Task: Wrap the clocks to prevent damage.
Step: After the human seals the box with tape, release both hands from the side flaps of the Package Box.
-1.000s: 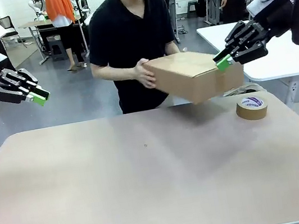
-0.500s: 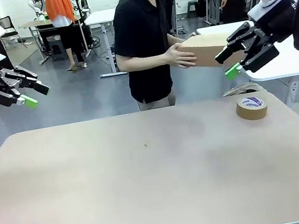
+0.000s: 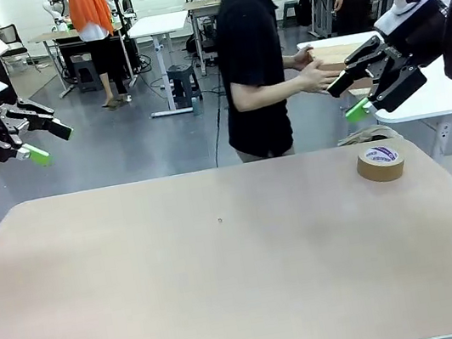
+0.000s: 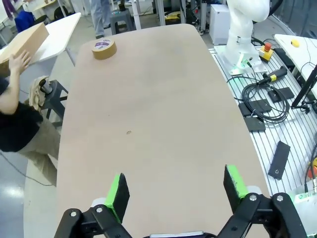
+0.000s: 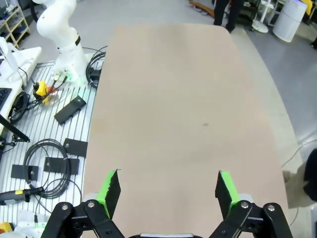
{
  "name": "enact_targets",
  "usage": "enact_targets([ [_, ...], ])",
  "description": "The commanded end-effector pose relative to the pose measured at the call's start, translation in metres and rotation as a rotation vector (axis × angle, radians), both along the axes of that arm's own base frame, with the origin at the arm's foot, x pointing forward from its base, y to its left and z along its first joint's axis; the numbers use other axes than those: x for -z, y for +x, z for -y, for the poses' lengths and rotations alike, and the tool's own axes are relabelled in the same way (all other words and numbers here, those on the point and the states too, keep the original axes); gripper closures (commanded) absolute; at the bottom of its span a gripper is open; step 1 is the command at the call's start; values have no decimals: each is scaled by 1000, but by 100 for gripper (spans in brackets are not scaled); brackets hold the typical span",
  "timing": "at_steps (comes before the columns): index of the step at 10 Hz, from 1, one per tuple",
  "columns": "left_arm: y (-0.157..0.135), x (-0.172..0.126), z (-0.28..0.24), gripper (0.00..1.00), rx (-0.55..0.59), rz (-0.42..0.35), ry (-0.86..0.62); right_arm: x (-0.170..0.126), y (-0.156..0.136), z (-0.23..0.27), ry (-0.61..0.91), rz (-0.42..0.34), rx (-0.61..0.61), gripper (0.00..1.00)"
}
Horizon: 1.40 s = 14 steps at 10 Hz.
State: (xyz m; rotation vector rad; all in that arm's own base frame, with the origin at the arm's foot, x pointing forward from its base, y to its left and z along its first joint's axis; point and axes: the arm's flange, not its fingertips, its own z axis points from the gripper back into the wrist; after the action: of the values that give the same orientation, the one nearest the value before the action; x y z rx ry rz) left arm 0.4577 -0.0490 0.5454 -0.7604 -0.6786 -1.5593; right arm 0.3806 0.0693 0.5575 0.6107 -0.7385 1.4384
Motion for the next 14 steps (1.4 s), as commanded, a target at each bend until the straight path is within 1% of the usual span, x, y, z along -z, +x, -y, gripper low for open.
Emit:
enact_targets([
  [1,-4,-3,0,0,-38,-9,44,-1,-2,1,-48,-16,8,0],
  [2,0,0,0,0,0,0,0,-3,0,-5,-122,22,226,0],
  [3,0,0,0,0,0,0,0,1,0,1,-11,0,-2,0],
  [7,0,0,0,0,-4,-3,3,1,0,1,-11,0,-2,0],
  [8,1,0,-13,0,0,24,-77,-2,-1,-2,-18,-3,22,0],
  [9,-5,10,-28,0,-30,79,-204,6,2,12,99,1,11,0],
  [10,-12,20,-43,0,-39,112,-290,15,5,25,198,11,21,0],
  [11,-21,29,-58,0,-47,138,-363,24,6,37,292,63,27,0],
  [12,-32,40,-70,0,-87,143,-413,35,2,47,366,78,21,0],
  [13,-38,49,-82,0,-126,127,-461,49,3,59,405,81,12,0],
  [14,-39,60,-95,0,-173,87,-479,66,6,71,458,68,17,0],
])
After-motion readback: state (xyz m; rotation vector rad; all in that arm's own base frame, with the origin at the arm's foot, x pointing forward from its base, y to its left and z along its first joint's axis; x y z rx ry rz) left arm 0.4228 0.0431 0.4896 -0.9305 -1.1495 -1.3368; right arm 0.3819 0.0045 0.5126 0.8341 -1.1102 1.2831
